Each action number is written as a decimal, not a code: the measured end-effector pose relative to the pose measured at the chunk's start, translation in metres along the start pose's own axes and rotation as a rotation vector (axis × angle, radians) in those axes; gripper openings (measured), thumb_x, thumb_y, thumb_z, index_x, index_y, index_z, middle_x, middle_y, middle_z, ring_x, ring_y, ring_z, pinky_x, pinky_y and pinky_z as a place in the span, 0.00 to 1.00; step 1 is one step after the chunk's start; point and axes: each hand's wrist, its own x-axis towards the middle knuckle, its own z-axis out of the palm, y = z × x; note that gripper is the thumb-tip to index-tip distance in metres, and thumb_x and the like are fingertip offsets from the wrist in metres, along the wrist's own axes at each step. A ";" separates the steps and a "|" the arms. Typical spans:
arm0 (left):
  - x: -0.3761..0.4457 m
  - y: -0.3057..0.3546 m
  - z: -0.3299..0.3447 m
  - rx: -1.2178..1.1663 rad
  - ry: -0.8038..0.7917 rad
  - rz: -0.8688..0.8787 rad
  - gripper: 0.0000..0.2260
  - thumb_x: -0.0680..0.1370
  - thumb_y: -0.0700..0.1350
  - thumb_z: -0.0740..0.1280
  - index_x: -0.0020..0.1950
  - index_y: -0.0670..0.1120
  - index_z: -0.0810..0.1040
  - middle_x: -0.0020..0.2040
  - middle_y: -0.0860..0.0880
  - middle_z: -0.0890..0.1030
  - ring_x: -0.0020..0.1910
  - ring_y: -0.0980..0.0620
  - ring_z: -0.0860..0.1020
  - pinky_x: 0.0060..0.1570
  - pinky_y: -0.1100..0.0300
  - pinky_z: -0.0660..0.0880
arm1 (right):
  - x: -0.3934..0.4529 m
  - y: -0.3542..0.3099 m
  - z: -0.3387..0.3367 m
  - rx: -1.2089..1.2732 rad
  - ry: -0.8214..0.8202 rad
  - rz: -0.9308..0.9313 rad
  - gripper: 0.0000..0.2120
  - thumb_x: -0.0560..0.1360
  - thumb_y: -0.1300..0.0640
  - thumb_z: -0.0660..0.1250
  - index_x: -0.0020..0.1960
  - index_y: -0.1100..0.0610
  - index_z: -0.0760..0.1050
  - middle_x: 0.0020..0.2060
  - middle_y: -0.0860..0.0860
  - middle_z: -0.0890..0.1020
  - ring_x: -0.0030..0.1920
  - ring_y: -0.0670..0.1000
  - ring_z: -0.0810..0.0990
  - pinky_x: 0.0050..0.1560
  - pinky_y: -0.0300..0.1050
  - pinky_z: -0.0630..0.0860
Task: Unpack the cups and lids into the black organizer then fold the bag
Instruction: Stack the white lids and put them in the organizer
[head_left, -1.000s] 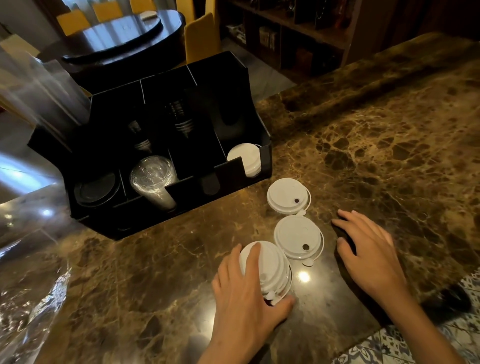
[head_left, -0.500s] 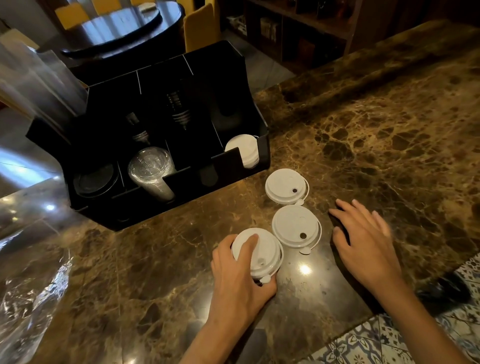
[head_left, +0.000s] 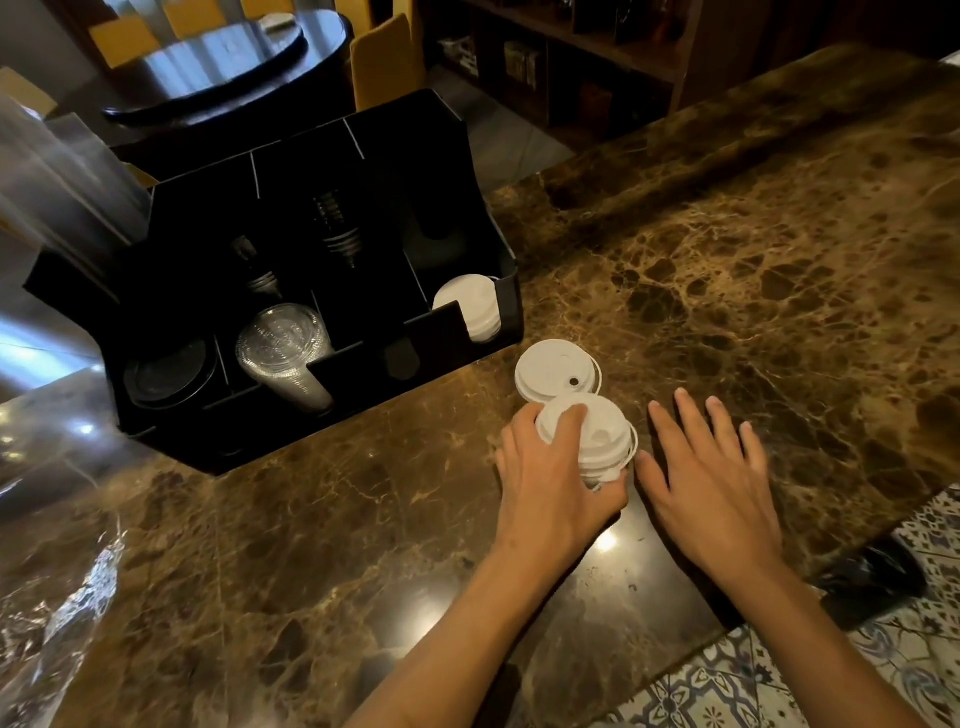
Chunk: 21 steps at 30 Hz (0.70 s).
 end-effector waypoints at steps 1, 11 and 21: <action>-0.001 -0.002 0.003 0.012 -0.007 0.007 0.33 0.70 0.61 0.72 0.70 0.53 0.66 0.69 0.44 0.69 0.68 0.43 0.67 0.66 0.47 0.67 | 0.000 0.000 0.000 0.001 -0.001 -0.003 0.28 0.81 0.42 0.53 0.77 0.52 0.63 0.78 0.55 0.64 0.78 0.58 0.59 0.75 0.61 0.55; -0.008 -0.017 0.003 -0.020 0.030 0.020 0.36 0.63 0.54 0.75 0.67 0.54 0.65 0.65 0.44 0.70 0.64 0.45 0.68 0.61 0.50 0.69 | -0.001 -0.001 -0.005 0.013 -0.027 -0.008 0.28 0.82 0.42 0.50 0.77 0.53 0.63 0.78 0.55 0.63 0.78 0.59 0.58 0.75 0.62 0.56; -0.031 -0.029 -0.001 0.013 -0.032 0.004 0.34 0.67 0.65 0.69 0.68 0.53 0.66 0.71 0.46 0.69 0.67 0.45 0.68 0.64 0.55 0.64 | 0.001 -0.001 -0.006 0.032 -0.067 0.004 0.28 0.81 0.42 0.52 0.78 0.51 0.62 0.79 0.54 0.62 0.79 0.58 0.57 0.76 0.61 0.54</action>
